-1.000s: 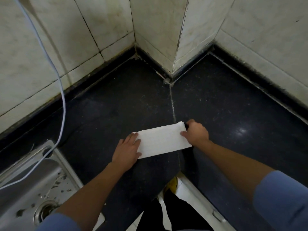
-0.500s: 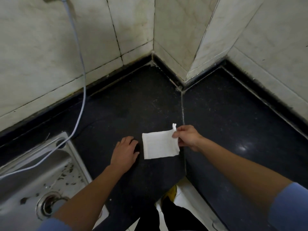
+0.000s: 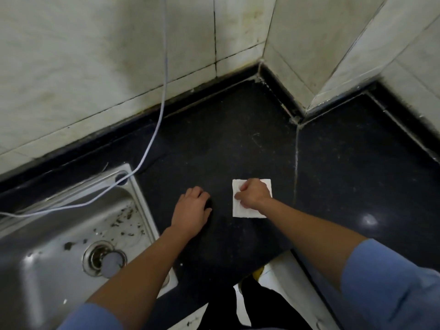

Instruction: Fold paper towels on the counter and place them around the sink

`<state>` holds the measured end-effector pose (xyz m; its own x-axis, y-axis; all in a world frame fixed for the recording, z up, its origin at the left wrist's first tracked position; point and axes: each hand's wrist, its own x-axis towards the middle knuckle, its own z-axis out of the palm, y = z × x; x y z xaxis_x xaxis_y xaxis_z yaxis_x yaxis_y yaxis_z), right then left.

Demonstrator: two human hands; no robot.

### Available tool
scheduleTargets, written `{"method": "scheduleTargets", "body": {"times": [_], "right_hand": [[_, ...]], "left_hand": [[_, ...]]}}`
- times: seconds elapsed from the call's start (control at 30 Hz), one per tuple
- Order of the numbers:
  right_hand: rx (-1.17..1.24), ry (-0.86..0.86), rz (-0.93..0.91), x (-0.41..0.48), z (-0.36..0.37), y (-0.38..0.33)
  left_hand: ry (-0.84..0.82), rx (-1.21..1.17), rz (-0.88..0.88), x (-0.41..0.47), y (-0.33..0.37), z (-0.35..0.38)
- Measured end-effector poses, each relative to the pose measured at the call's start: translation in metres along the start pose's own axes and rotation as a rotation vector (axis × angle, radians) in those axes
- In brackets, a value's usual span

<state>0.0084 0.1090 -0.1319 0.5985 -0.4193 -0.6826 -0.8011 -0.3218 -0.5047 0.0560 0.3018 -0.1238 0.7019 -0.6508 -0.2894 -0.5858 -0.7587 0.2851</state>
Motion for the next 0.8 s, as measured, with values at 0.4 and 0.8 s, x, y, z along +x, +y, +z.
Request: {"method": "scheduleTargets", "body": {"times": [0.4,0.8], "right_hand": [[-0.934,0.297,-0.643,-0.01,-0.029,0.098],[-0.886,0.268,-0.709,0.003,-0.045,0.075]], "left_hand": [[-0.167,0.235,0.319,0.037,0.05,0.022],[-0.124,0.219,0.276,0.033,0.041,0.03]]}}
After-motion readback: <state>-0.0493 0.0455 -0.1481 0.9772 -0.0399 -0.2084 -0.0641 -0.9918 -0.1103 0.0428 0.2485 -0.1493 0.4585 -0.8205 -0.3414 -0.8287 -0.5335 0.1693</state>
